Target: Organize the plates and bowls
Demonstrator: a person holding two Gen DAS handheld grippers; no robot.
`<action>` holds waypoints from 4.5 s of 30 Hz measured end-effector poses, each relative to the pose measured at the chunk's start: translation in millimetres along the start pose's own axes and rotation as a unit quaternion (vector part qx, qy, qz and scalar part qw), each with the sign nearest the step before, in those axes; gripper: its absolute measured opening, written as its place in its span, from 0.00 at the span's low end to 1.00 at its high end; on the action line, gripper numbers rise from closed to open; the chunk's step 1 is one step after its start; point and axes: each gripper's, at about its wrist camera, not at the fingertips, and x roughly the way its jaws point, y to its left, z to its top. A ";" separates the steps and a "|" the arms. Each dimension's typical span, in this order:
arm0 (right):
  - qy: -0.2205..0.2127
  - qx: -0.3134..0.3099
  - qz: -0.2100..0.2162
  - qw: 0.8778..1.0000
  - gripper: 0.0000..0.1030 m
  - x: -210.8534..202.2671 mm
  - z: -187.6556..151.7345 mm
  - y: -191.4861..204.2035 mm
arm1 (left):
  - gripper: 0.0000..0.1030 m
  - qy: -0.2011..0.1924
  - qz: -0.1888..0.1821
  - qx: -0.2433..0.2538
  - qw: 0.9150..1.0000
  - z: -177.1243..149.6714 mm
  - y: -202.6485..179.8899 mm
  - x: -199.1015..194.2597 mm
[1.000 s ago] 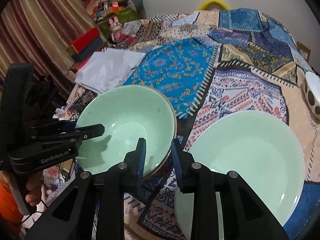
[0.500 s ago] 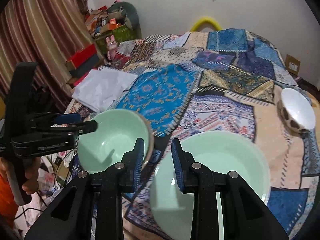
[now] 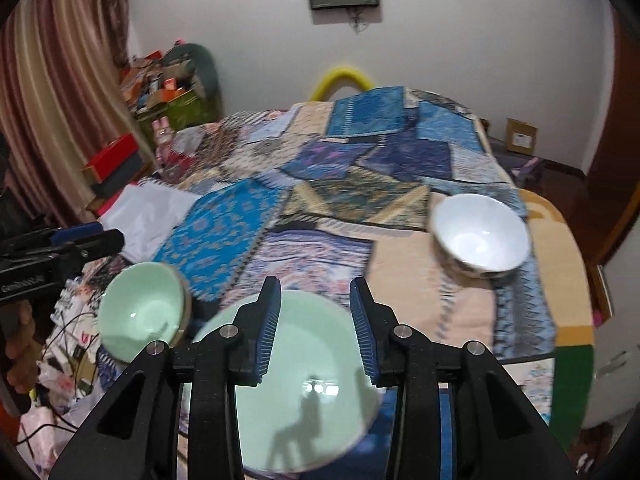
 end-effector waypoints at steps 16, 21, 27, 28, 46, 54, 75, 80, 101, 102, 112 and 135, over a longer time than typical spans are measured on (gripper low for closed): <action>-0.027 0.032 -0.083 0.996 0.67 -5.4 12.5 -104.3 | 0.70 0.005 -0.056 0.046 0.997 50.9 -105.7 65.6; -0.026 0.045 -0.100 0.994 0.68 11.8 18.8 -135.1 | 0.81 0.020 -0.070 0.056 0.996 65.0 -127.9 102.5; -0.012 0.081 -0.096 0.992 0.68 36.6 21.8 -176.7 | 0.81 0.060 -0.083 0.054 0.993 76.2 -147.1 154.2; -0.009 0.086 -0.095 0.992 0.68 41.3 21.1 -181.9 | 0.81 0.067 -0.086 0.053 0.993 77.7 -150.4 164.5; 0.042 0.136 -0.060 0.988 0.30 108.1 17.2 -237.9 | 0.62 0.138 -0.100 0.062 0.983 82.3 -190.0 272.6; 0.053 0.136 -0.036 0.989 0.20 120.0 15.0 -240.9 | 0.41 0.157 -0.105 0.073 0.979 78.2 -204.4 297.4; 0.058 0.123 -0.035 0.990 0.15 108.9 12.8 -224.7 | 0.16 0.167 -0.127 0.093 0.973 67.5 -219.4 286.5; 0.045 0.126 -0.032 0.991 0.15 89.5 13.9 -213.4 | 0.16 0.156 -0.135 0.089 0.975 68.8 -215.7 258.1; -0.012 0.087 -0.020 0.996 0.15 11.8 28.6 -129.1 | 0.16 0.090 -0.109 0.089 0.986 63.5 -177.7 114.2; -0.013 0.085 -0.019 0.996 0.15 10.2 28.4 -124.8 | 0.16 0.088 -0.108 0.087 0.986 62.1 -174.1 109.4; -0.018 0.065 0.005 0.998 0.15 6.4 27.2 -71.4 | 0.16 0.075 -0.093 0.057 0.991 42.3 -116.2 62.4; -0.007 -0.005 0.087 0.996 0.15 28.2 26.0 66.2 | 0.16 0.038 -0.032 -0.016 0.999 -1.5 32.0 -17.3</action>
